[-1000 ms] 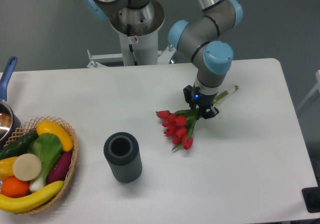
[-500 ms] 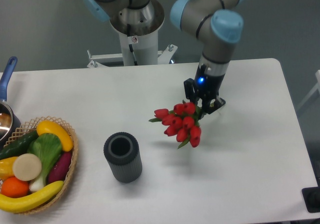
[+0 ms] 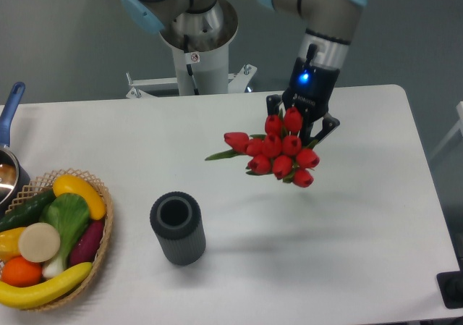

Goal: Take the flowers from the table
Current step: 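Lift the gripped tulip bouquet up off the table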

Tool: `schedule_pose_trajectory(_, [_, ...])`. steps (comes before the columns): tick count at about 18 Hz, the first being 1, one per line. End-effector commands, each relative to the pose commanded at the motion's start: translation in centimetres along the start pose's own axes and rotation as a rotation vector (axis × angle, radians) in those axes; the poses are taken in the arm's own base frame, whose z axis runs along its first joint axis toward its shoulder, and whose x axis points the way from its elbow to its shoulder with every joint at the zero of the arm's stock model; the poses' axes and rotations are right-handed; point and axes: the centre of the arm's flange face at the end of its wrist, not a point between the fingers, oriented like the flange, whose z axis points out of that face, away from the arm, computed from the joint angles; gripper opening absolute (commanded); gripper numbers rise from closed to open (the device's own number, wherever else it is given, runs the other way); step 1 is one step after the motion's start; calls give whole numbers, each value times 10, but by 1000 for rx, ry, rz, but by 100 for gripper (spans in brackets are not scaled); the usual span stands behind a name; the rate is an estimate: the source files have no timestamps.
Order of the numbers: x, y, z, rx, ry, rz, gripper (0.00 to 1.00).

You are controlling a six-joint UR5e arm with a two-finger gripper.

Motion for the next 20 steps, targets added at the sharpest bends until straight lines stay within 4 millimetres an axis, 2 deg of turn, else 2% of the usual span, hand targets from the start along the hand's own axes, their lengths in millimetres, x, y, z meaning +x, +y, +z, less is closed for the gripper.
schedule_pose_trajectory(4, [-15, -1, -21, 170, 2, -79, 38])
schedule_pose_trajectory(7, [-19, -1, -28, 243, 16, -146, 38])
schedule_pose_trajectory(20, [-22, -8, -30, 275, 22, -141, 38])
